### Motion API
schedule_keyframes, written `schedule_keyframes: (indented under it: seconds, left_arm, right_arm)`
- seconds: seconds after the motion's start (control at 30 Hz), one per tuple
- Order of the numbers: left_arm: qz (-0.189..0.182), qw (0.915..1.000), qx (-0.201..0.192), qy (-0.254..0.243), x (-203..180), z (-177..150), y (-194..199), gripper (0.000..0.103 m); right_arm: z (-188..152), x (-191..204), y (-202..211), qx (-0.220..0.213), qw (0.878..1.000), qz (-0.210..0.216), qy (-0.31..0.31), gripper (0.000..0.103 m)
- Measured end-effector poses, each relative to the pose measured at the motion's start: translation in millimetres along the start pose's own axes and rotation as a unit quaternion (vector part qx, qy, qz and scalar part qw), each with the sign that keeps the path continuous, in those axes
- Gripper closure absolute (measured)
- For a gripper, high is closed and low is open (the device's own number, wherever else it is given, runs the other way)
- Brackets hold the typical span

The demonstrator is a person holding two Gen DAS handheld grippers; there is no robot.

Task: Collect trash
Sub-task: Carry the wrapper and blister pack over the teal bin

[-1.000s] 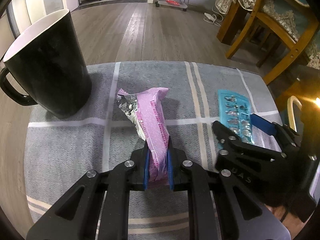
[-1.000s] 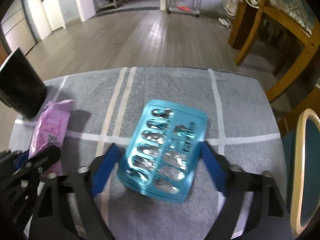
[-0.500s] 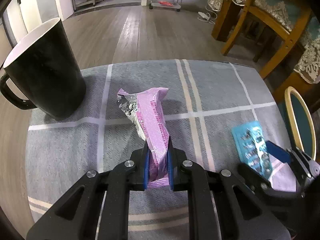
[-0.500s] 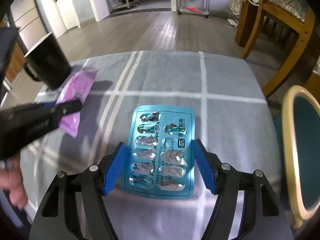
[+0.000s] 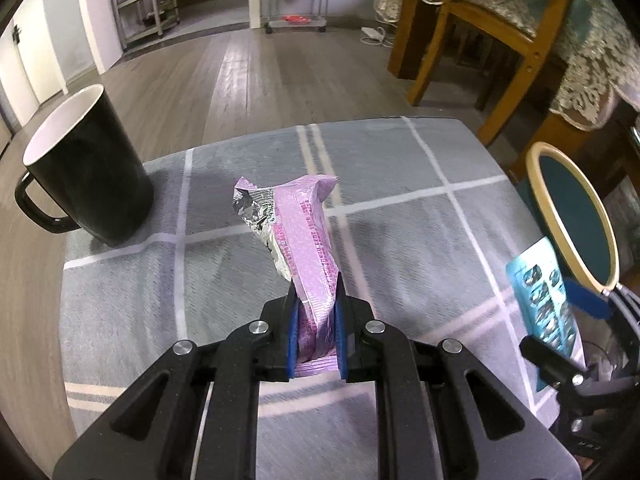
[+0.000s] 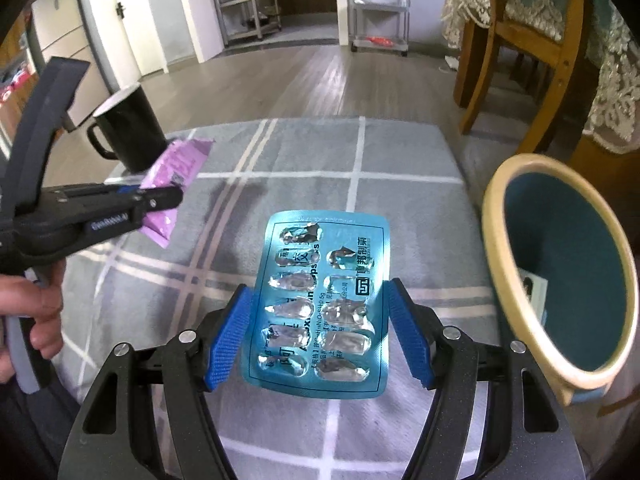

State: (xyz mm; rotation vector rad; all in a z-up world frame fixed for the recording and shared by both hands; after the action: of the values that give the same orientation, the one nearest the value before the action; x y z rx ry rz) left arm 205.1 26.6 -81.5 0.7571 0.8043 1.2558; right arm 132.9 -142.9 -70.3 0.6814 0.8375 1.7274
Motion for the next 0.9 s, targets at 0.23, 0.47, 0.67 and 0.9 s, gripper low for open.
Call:
schedule_keyframes:
  seconds: [0.23,0.47,0.67,0.9]
  left_arm:
    - [-0.028,0.9991,-0.012,-0.030,-19,-10,13,0.090]
    - [-0.046,0.9975,-0.021,-0.049,-37,-14,20,0.090]
    - [-0.059,0.9966,-0.018,-0.055,-50,-14,20,0.090]
    - [-0.077,0.9942,-0.020,-0.072,-75,-8,23,0.090]
  right_arm:
    - [-1,-14,27,-0.031,0.999,0.001,-0.008,0.033]
    - [-5,-41,50,-0.052,0.998,-0.014,-0.026,0.033]
    - [-8,-64,68,-0.065,0.997,-0.025,-0.038,0.033]
    - [-8,-92,83,-0.081,0.994,-0.049,-0.059,0.033]
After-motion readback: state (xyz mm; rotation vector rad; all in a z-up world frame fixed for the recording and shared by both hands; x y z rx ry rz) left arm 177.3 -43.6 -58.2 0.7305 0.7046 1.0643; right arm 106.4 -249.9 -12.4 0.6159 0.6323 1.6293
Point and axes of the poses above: each gripper's, at about its wrist camera, not at the fingertips, and y roughly against the way its jaws point, x to its left, z to its top, the point moved 2 cm from there along -y, roughly the way its jaws point, and after that the axes turned 3 degrees about -z, right-handed, at the moved point
